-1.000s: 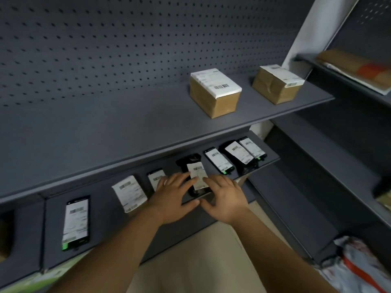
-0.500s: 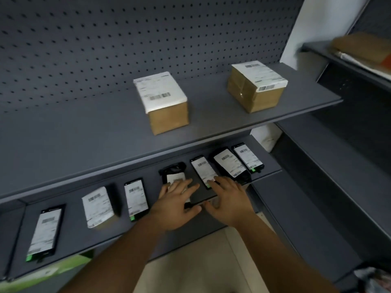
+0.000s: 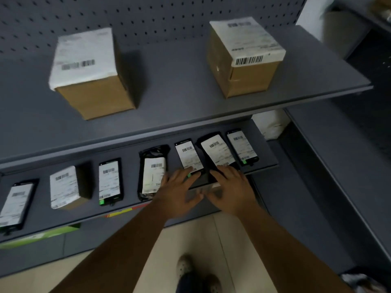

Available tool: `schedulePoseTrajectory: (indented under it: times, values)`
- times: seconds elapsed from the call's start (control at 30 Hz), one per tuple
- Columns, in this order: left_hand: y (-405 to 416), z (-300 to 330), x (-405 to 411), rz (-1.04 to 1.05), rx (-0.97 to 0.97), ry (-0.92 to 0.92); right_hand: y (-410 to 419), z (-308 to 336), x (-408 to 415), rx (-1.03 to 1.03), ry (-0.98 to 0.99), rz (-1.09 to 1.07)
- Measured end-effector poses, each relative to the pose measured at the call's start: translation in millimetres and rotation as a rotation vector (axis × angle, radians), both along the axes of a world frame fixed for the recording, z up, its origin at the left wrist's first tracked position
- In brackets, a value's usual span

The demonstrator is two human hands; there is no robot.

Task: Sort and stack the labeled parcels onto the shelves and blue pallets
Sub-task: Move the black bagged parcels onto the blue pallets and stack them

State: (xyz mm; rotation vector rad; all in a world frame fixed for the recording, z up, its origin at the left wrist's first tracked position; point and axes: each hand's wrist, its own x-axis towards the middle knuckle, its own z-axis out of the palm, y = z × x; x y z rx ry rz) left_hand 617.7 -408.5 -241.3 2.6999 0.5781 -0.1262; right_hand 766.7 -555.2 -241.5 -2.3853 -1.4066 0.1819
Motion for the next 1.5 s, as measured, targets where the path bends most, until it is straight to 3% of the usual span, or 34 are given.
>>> schedulePoseTrajectory:
  times: [0.4,0.77,1.2,1.5]
  values:
    - [14,-79,81,0.094,0.008,0.105,15,-52,82,-0.1,-0.03,-0.082]
    - [20,-139,125,0.411,-0.002,0.141,5,-115,170,-0.126,-0.053,-0.217]
    - [9,-169,145,0.566,0.032,0.151,15,-159,213,-0.263,0.026,-0.084]
    - [10,-177,126,0.589,0.021,0.081,34,-168,216,-0.254,-0.065,-0.058]
